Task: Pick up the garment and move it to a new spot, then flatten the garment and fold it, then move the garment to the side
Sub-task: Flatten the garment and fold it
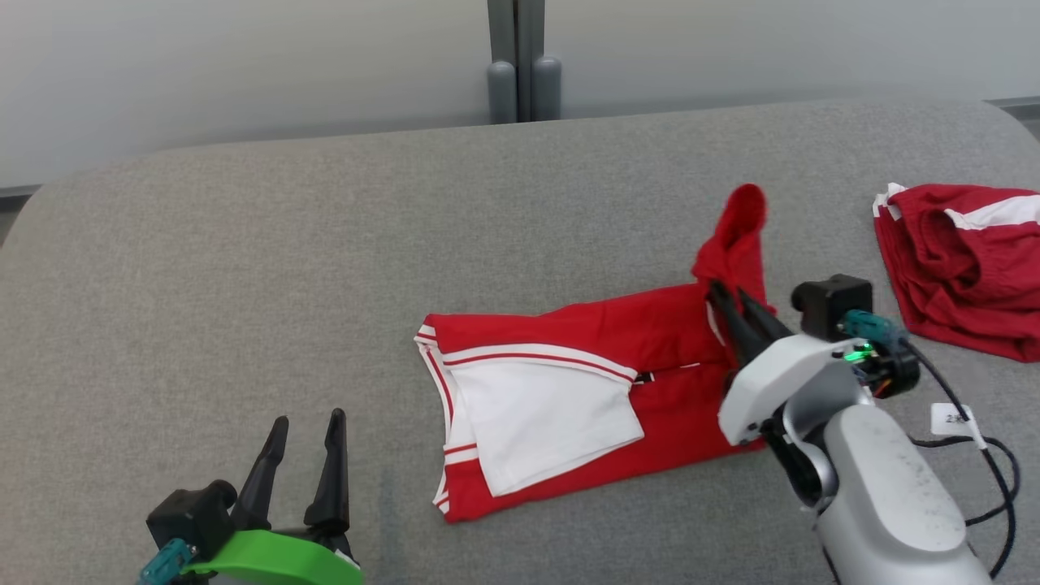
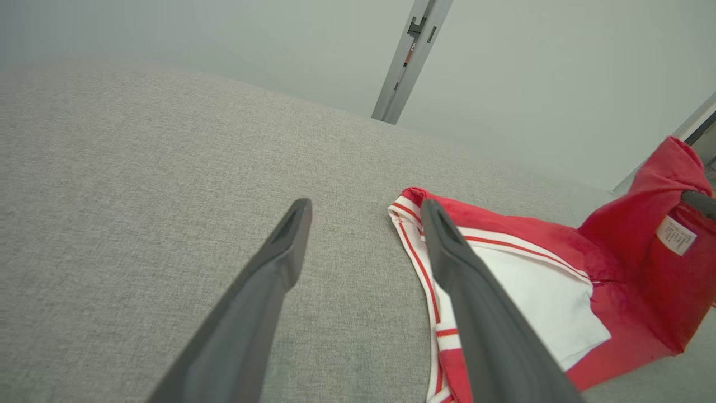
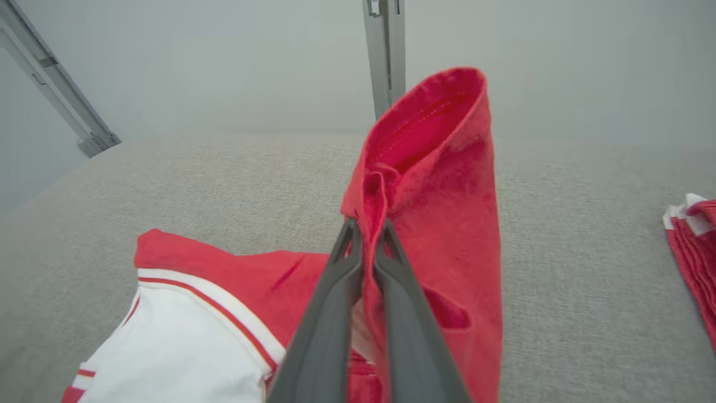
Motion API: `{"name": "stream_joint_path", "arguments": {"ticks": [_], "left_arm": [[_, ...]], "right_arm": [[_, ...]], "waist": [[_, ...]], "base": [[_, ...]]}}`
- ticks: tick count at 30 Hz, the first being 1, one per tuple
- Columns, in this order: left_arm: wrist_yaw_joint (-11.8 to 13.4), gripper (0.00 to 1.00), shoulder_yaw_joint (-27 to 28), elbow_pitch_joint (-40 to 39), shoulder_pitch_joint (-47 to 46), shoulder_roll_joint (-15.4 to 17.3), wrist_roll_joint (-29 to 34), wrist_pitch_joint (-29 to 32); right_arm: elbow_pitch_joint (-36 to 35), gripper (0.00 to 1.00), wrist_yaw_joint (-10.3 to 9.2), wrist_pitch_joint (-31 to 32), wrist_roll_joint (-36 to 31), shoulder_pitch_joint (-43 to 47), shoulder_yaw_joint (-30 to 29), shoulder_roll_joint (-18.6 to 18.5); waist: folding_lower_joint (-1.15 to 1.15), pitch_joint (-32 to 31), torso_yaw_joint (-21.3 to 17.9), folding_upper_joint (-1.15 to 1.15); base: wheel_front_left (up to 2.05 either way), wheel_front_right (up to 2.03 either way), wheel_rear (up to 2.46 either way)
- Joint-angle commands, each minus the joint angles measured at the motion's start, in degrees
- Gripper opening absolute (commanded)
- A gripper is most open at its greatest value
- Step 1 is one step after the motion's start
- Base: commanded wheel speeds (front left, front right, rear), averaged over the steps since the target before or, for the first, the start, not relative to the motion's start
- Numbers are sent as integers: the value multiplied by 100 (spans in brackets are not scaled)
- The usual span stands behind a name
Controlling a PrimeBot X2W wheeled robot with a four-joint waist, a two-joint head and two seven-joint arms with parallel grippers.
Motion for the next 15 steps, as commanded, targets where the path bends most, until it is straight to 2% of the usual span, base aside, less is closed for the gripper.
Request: {"name": "stream_joint_path", "arguments": {"ticks": [1,8,15], "left_arm": [[-53,100,39,21,-11,-21,40,-18],[-100,100,42,45,-194,-84,126,-18],[-150,100,20,104,-313,-170,186,-18]], "right_arm": [[-117,0,-10,37,117,77,172,5],[-292,0,-9,21,995,-9,1488,44],[93,0,-9,-166,1503,-275,2484,45]], "waist": [[0,31,36,0],[0,178,206,0],[0,289,374,0]], "base": [[0,0,0],[0,0,0],[0,0,0]]}}
